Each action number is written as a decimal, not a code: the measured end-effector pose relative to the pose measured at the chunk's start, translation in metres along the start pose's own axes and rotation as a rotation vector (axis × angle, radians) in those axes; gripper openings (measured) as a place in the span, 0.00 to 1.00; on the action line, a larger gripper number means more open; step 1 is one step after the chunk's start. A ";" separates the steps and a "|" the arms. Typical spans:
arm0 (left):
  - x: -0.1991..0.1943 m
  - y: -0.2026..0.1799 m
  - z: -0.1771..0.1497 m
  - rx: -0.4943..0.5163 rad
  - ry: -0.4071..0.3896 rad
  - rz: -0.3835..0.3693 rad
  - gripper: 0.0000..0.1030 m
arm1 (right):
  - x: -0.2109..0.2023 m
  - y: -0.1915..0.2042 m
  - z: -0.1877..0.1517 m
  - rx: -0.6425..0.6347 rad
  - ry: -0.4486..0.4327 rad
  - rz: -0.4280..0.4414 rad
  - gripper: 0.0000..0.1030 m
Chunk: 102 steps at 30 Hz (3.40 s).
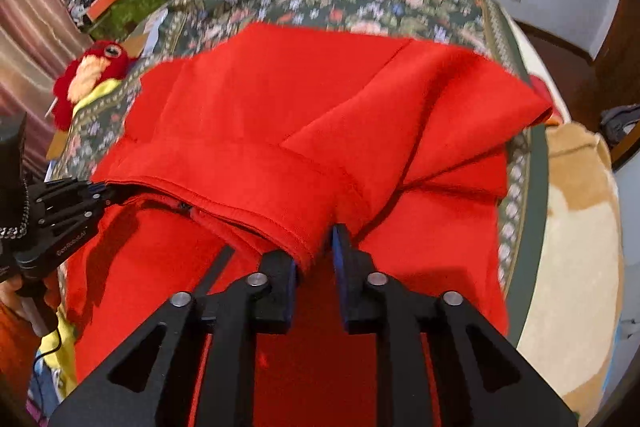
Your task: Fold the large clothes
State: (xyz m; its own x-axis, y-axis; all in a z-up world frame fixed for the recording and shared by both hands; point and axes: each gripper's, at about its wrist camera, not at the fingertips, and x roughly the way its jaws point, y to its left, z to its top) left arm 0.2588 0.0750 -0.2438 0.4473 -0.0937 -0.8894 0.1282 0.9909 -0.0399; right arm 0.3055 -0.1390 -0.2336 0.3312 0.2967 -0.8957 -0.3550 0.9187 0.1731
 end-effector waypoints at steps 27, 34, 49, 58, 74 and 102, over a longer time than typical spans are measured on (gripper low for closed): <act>0.008 0.181 0.040 -0.509 -0.063 -0.219 0.62 | -0.025 -0.109 0.024 0.367 -0.139 0.032 0.69; 0.078 0.208 0.063 -0.589 0.005 -0.287 0.62 | 0.015 -0.143 0.039 0.459 -0.092 0.068 0.69; 0.123 0.222 0.076 -0.713 -0.029 -0.492 0.20 | 0.034 -0.146 0.066 0.451 -0.128 0.125 0.17; 0.050 0.209 0.092 -0.541 -0.188 -0.293 0.13 | -0.007 -0.124 0.094 0.352 -0.243 0.102 0.11; 0.088 0.226 0.136 -0.511 -0.161 -0.151 0.13 | 0.045 -0.132 0.146 0.329 -0.242 -0.014 0.11; -0.034 0.137 0.059 -0.143 -0.152 0.155 0.46 | -0.090 -0.071 0.068 0.097 -0.323 -0.251 0.75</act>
State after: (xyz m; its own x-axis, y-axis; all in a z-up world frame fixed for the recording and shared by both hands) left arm 0.3135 0.2078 -0.1920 0.5815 0.0571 -0.8115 -0.0733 0.9972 0.0177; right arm 0.3603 -0.2130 -0.1369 0.6597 0.1132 -0.7430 -0.1495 0.9886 0.0178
